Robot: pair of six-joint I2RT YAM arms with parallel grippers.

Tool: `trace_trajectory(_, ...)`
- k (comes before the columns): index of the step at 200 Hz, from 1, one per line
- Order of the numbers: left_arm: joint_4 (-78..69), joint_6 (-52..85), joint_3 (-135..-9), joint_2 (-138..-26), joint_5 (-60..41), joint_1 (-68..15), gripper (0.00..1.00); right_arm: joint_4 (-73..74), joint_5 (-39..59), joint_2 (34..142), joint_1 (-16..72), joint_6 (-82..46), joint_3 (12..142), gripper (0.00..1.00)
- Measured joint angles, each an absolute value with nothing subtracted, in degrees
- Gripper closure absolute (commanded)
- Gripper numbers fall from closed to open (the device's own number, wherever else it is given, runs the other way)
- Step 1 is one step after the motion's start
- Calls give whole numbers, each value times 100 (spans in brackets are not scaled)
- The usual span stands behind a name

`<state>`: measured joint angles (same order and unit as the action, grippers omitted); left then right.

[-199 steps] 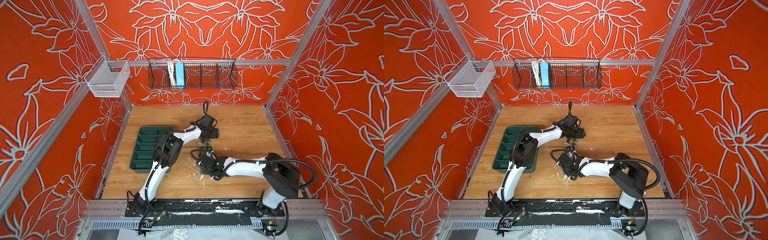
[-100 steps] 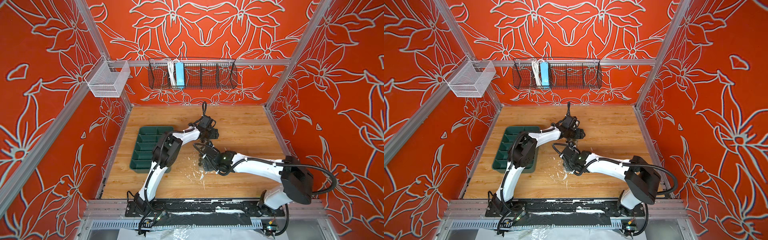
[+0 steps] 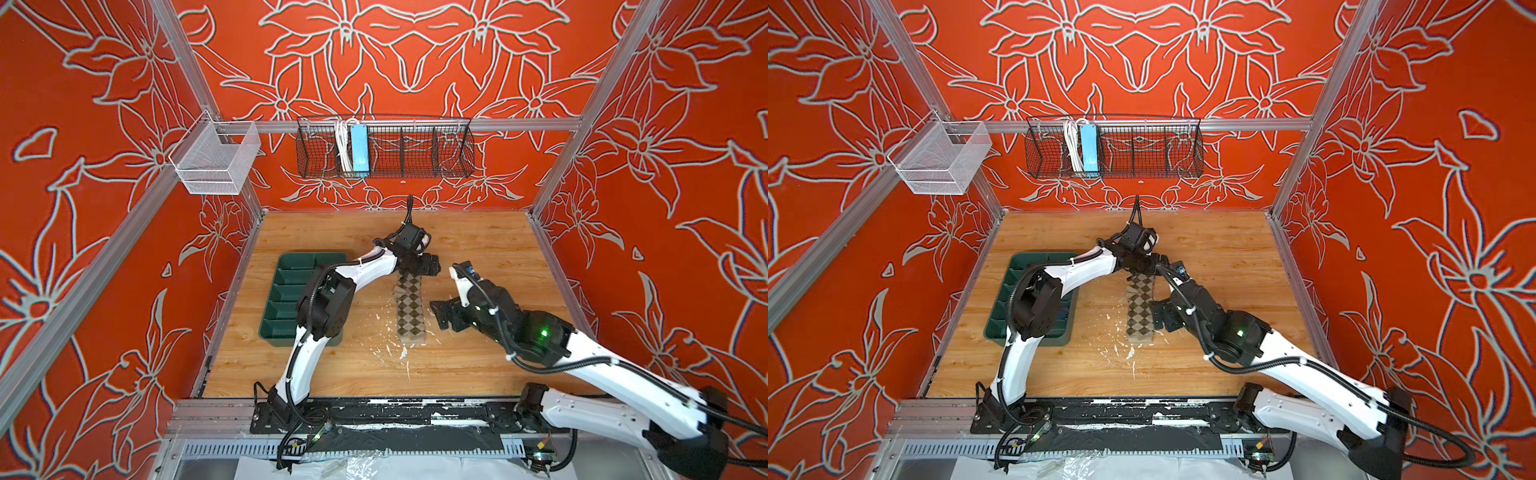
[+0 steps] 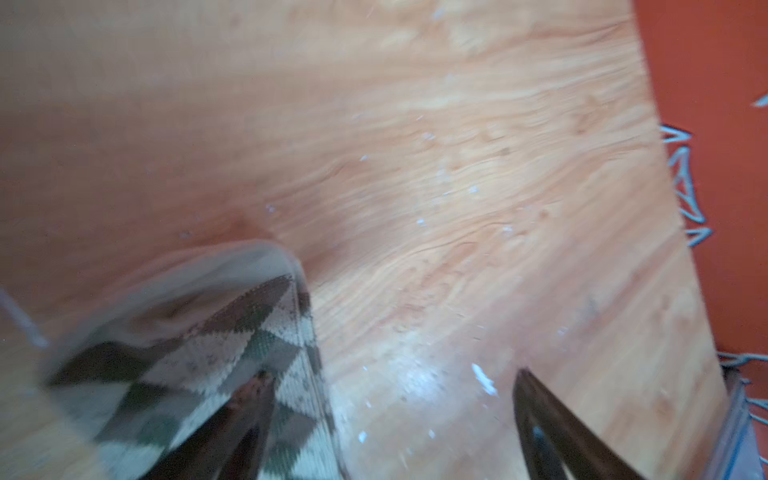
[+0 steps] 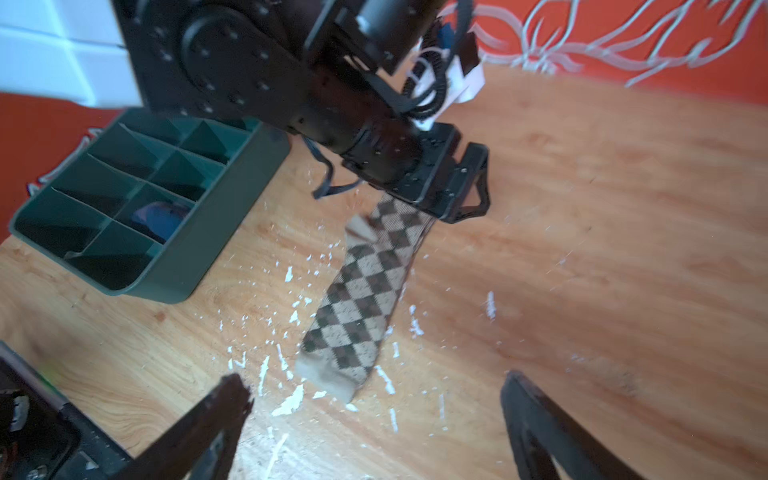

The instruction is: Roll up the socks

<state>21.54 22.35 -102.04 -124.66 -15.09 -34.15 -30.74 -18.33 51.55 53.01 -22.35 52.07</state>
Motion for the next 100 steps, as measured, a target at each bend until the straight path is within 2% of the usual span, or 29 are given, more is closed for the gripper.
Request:
trace_trajectory(56, 2502, 1852, -9933, -10307, -1361, -3411, 10, -3013, -1859, 4093, 5299, -353, 4477, 28)
trace_trajectory(100, 2805, 268, -8333, -7922, -1179, -3656, 11, -3441, -1041, 4460, 5422, 1570, 4222, 26)
